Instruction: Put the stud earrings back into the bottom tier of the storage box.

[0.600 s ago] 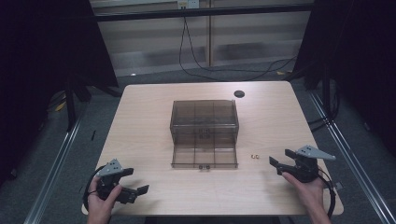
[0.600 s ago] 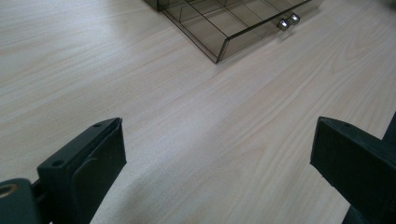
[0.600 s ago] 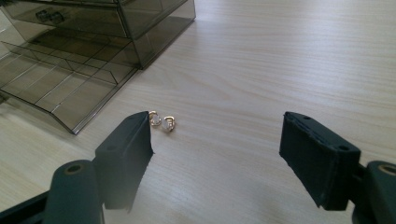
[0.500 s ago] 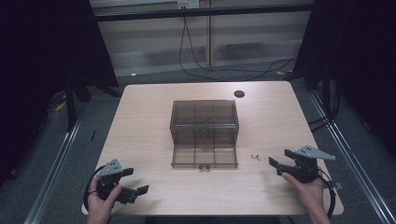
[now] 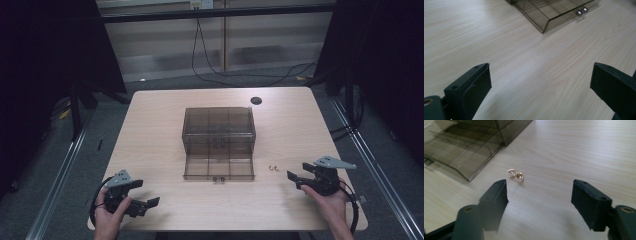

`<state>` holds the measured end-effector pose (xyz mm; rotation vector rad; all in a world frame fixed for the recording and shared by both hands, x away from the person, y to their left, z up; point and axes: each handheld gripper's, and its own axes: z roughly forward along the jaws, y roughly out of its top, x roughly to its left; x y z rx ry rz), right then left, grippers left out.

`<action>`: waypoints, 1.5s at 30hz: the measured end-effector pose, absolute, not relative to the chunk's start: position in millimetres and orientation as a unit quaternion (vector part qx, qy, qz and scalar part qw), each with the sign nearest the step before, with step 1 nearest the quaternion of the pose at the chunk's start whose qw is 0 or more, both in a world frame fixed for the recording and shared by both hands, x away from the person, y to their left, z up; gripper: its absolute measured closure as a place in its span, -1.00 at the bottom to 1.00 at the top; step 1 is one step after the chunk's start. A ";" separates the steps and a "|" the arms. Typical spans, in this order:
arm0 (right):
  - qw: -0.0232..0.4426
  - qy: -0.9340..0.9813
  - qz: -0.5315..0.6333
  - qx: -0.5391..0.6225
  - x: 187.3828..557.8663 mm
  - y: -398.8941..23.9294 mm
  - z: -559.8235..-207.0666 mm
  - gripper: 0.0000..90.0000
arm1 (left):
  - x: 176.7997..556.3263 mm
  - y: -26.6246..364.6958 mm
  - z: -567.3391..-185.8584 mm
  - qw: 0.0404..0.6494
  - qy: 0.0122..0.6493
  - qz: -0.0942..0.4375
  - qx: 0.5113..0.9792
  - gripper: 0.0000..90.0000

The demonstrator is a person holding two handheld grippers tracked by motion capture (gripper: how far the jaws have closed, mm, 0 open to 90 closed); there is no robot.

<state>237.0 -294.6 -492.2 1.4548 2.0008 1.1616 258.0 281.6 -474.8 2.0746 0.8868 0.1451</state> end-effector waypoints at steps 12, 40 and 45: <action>0.176 0.774 0.381 0.474 245.7 -277.8 -486.2 0.11 | 256.0 282.7 -474.0 0.427 0.350 0.060 0.831 -0.93; 0.081 0.893 0.192 0.400 302.8 -248.3 -459.6 0.72 | 256.1 281.8 -473.6 0.429 0.347 0.059 0.832 -0.93; 0.064 0.902 0.166 0.394 315.9 -244.9 -460.1 0.72 | 255.7 281.9 -473.5 0.430 0.348 0.060 0.831 -0.93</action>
